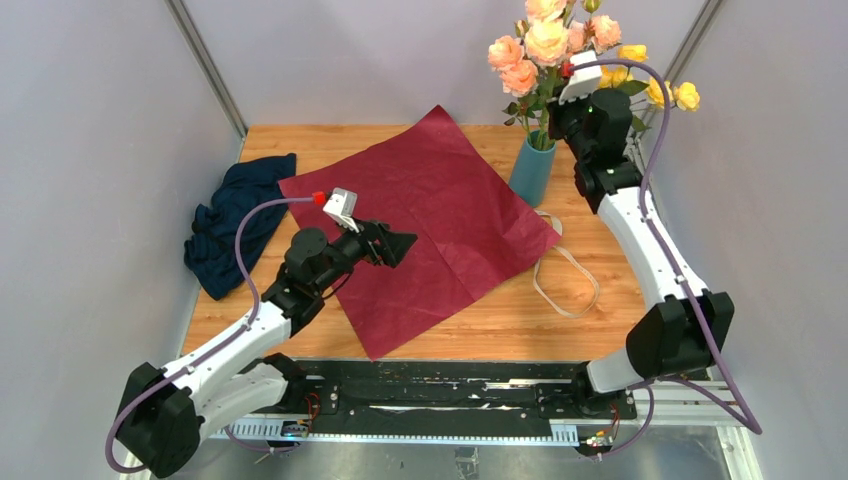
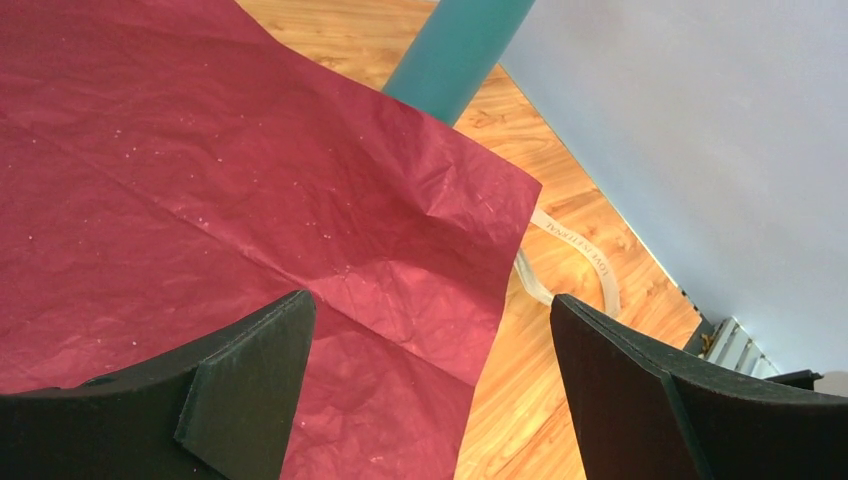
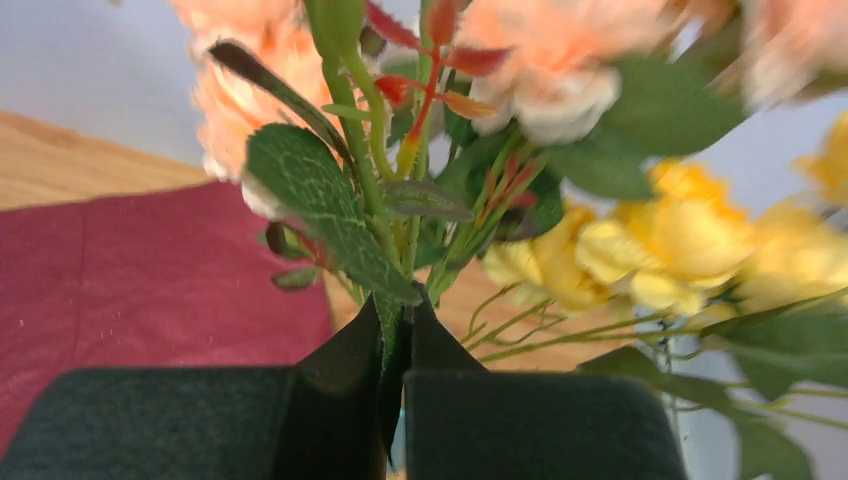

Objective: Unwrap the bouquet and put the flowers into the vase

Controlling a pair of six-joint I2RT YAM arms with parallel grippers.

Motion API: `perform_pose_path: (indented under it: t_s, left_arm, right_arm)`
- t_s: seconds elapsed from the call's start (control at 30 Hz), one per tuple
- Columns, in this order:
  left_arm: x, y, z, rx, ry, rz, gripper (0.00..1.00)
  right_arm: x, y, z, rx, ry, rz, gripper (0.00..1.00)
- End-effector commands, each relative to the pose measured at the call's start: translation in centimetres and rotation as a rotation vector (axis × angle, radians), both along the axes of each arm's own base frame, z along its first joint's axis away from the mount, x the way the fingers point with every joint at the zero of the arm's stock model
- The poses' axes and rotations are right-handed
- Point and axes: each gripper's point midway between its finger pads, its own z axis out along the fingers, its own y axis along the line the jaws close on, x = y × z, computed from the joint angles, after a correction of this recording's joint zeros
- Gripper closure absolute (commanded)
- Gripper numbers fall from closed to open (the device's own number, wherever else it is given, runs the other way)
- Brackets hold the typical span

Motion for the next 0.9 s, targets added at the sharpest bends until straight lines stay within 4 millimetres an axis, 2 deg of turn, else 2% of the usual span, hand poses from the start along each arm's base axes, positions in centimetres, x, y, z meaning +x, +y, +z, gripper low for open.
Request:
perform_pose_path:
  t_s: [0.0,0.27,0.37,0.5,0.53,0.57,0.6,0.7,0.77,0.87]
  left_arm:
    - [0.2,-0.2,0.1,-0.009,-0.016,0.005,0.06]
    - [-0.2,0.1,0.1,-0.016,-0.02,0.009,0.06]
    - [-0.3,0.1,0.1,-0.02,-0.016,0.006,0.06]
    - [-0.5,0.4,-0.1,-0.032,-0.007,0.018,0.05]
    - [-0.5,0.5,-0.1,-0.033,-0.01,0.02,0.04]
    - [-0.5,0.5,0.0,-0.033,-0.013,0.023,0.04]
    - [-0.6,0.6,-0.1,-0.031,-0.016,0.024,0.04]
    - [-0.6,0.6,0.0,-0.034,-0.015,0.023,0.04]
    - [-0.5,0.5,0.0,-0.038,-0.009,0.021,0.04]
    - [-0.4,0.2,-0.1,-0.039,0.003,0.015,0.04]
  right_arm:
    - [1.0,-0.5,-2.7,0.035,0.026,-0.024,1.0]
    - [2.3,-0.8,-10.0,0.028,0.147,-0.058,1.0]
    - [2.8,-1.0,-11.7,0.02,0.177,-0.076,1.0]
    - [3.2,-1.0,-12.7,0.02,0.194,-0.077,1.0]
    - [3.1,-0.9,-12.6,0.025,0.194,-0.077,0.97]
    - [3.1,-0.9,-12.5,0.03,0.191,-0.077,0.85]
    - [3.0,-0.9,-12.1,0.035,0.182,-0.077,0.65]
    - [2.5,-1.0,-10.7,0.051,0.147,-0.077,0.38]
    - [2.0,-1.1,-9.5,0.058,0.119,-0.076,0.28]
    - [1.2,-1.1,-7.8,0.056,0.09,-0.068,0.25]
